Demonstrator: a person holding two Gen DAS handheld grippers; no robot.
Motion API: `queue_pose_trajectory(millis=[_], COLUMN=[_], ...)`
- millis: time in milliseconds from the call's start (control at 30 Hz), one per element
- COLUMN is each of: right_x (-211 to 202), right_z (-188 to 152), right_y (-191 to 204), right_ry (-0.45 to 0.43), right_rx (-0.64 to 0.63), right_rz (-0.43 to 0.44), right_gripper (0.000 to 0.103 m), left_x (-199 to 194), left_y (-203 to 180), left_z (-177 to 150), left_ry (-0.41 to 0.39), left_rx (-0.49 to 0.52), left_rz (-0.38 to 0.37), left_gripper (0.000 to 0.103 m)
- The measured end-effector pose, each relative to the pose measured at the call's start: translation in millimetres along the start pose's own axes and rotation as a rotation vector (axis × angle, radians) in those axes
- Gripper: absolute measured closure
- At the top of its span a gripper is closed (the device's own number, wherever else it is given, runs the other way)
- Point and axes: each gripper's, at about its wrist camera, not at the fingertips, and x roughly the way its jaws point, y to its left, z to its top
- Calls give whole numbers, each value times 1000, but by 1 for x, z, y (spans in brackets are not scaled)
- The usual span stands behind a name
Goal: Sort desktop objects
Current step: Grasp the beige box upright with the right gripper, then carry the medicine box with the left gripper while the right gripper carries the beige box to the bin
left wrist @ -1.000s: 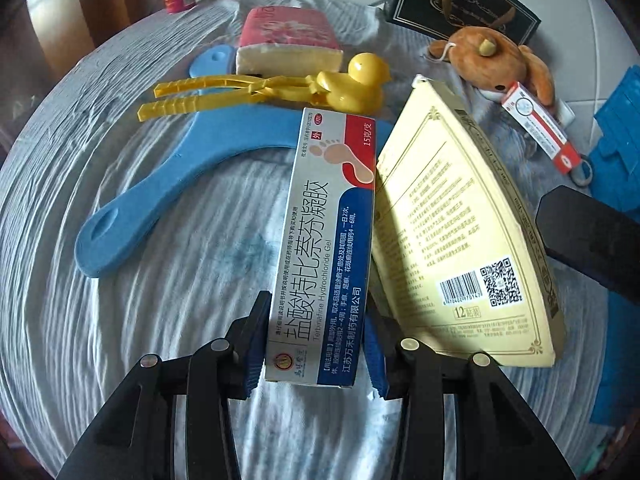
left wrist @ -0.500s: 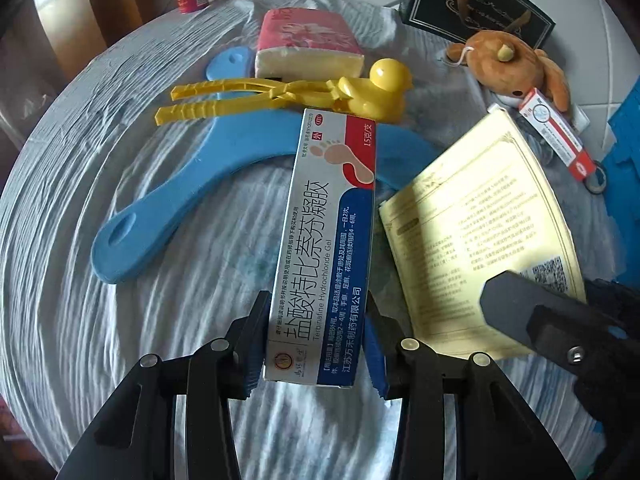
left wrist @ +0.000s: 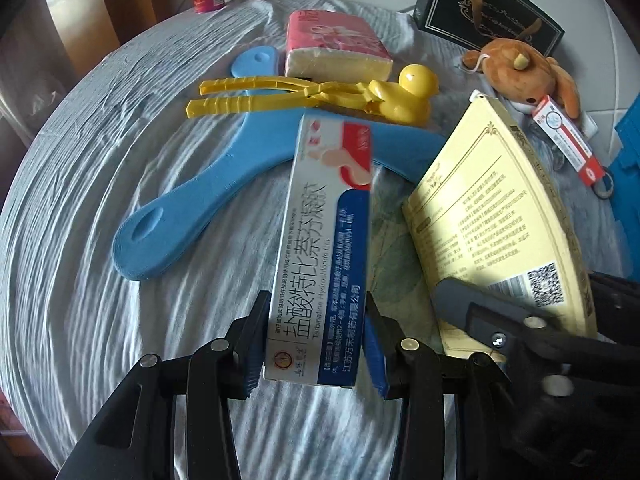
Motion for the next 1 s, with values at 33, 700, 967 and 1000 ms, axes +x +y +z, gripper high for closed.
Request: queue_pose_trajectory(millis=[33,700,967,1000], right_x=[4,-2,-51,-61], right_z=[-1,-22,-26,-25], right_y=[0,-19,-1,3], right_ry=[8,-57,-175,-195], right_rx=[-3,54,13,6], right_rz=[-14,-105,-142,-145], right_gripper=[71,91,92,92], left_x=[0,-15,-83,-91], left_y=[0,9,5,5], left_z=[-2,-11,-15,-14], left_ry=[-1,-115,-253,-267], left_rx=[6,61,80,79], left_rz=[4,9,7,9], left_gripper=[63,64,64,64])
